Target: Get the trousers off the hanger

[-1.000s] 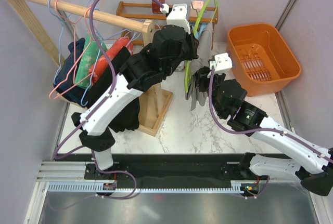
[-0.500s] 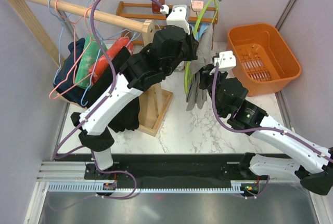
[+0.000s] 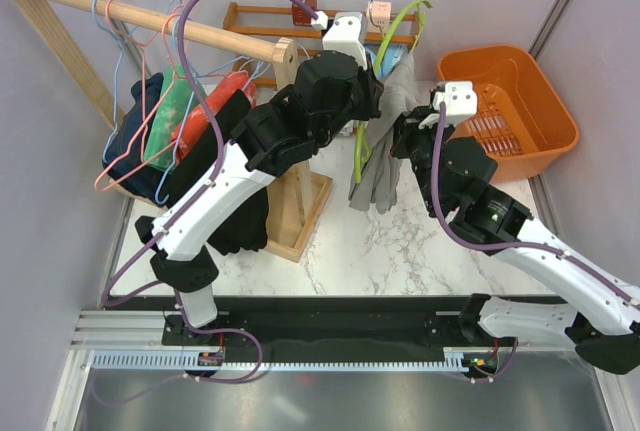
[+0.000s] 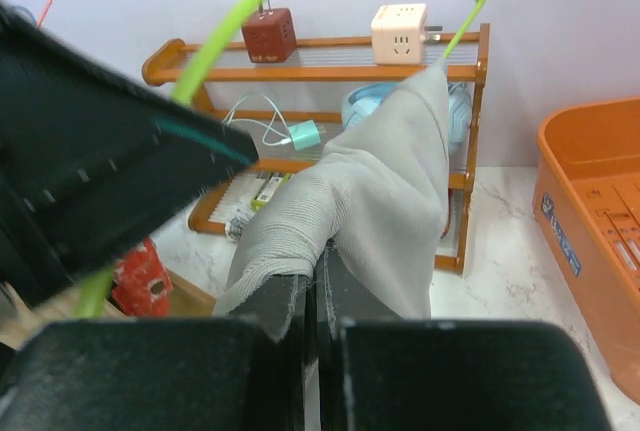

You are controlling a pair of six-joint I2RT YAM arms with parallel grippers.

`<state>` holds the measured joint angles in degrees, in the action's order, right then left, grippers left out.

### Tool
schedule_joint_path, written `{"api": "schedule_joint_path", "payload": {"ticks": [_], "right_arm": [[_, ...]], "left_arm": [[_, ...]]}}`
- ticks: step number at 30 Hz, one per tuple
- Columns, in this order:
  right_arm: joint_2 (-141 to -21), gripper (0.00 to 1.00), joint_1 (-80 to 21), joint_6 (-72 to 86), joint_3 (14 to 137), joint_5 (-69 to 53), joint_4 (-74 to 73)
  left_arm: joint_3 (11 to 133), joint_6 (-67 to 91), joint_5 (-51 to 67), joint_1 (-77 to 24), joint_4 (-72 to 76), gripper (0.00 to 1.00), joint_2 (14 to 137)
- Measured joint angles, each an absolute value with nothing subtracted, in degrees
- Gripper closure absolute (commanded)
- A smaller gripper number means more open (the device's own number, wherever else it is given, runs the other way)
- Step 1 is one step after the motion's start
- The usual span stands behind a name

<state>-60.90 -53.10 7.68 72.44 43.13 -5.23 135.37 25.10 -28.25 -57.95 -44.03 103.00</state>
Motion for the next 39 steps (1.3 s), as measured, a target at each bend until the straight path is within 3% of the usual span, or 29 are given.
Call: {"api": "schedule_joint_path", "payload": {"ticks": [17, 39], "right_arm": [[-67.7, 1.00, -51.7, 3.4, 85.6, 50.0, -7.0], [-78.9, 1.00, -39.6, -8.1, 112.5, 52.6, -4.2]], "left_arm": [[131.3, 24.7, -27.9, -58.0, -43.7, 0.98, 101.8], [116.6, 24.1, -26.5, -58.0, -43.3, 0.98, 95.7]]}}
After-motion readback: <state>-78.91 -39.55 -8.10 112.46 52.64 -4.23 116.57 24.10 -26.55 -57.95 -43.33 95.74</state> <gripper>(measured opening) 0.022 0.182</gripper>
